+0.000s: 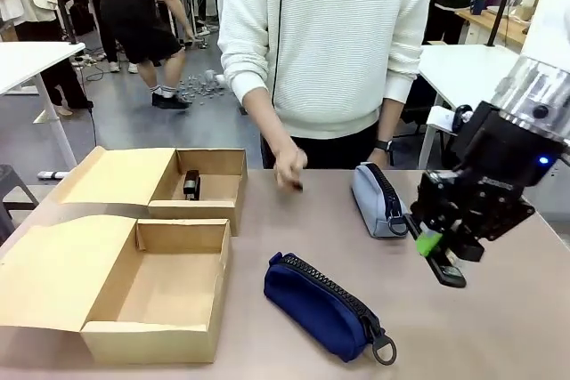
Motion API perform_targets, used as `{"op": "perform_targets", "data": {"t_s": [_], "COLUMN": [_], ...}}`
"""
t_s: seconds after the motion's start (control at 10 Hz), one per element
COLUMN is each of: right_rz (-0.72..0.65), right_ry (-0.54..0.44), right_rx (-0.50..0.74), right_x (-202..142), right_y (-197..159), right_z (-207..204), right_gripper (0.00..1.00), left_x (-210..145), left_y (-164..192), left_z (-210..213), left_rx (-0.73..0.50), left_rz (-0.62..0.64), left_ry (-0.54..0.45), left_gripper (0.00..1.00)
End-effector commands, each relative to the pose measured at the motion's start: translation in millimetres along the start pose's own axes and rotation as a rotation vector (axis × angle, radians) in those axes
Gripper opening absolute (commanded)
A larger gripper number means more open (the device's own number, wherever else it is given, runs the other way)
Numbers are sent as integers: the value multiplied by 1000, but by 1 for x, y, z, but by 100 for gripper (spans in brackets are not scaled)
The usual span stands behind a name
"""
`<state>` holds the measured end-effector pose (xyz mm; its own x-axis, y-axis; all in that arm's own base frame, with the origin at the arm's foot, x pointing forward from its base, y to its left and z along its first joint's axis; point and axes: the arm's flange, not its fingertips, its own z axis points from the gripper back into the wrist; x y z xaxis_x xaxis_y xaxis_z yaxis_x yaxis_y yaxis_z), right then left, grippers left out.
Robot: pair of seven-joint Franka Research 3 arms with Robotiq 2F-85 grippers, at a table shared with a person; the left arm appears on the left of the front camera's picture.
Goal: Place items inside the box.
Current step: Pick up a Pencil pouch or Stapler and place it inside the Mailer Box closest to the robot.
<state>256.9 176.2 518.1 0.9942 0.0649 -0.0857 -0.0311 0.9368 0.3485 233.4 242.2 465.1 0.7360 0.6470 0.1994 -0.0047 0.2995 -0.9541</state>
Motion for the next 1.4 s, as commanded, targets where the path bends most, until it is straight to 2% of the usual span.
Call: {"op": "perform_targets", "data": {"t_s": [0.0, 0.1, 0.2, 0.5, 0.7, 0.9, 1.2, 1.3], "right_rz": [-132, -188, -210, -166, -131, -99, 70, 103], "right_ry": [-27, -68, -105, -107, -111, -107, 7, -25], "right_rx": [113, 169, 184, 148, 147, 162, 157, 123], "right_x": [4, -5, -11, -8, -3, 14, 35, 34], "right_y": [-25, -45, -50, -38, -12, 57, 172, 201], "right_z": [13, 18, 19, 17, 10, -20, -89, -113], "right_gripper": [37, 37, 37, 37, 37, 37, 37, 37], "left_x": [0, 0, 0, 0, 0, 0, 0, 0], "left_y": [-1, -1, -1, -1, -1, -1, -1, -1], "left_z": [-1, -1, -1, -1, -1, -1, -1, -1], "left_rx": [-25, -25, -25, -25, -25, -25, -25, -25], "left_rz": [-18, -18, -18, -18, -18, -18, -18, -18], "left_ry": [-9, -9, -9, -9, -9, -9, -9, -9], "left_gripper": [100, 100, 100, 100, 100, 100, 100, 100]}}
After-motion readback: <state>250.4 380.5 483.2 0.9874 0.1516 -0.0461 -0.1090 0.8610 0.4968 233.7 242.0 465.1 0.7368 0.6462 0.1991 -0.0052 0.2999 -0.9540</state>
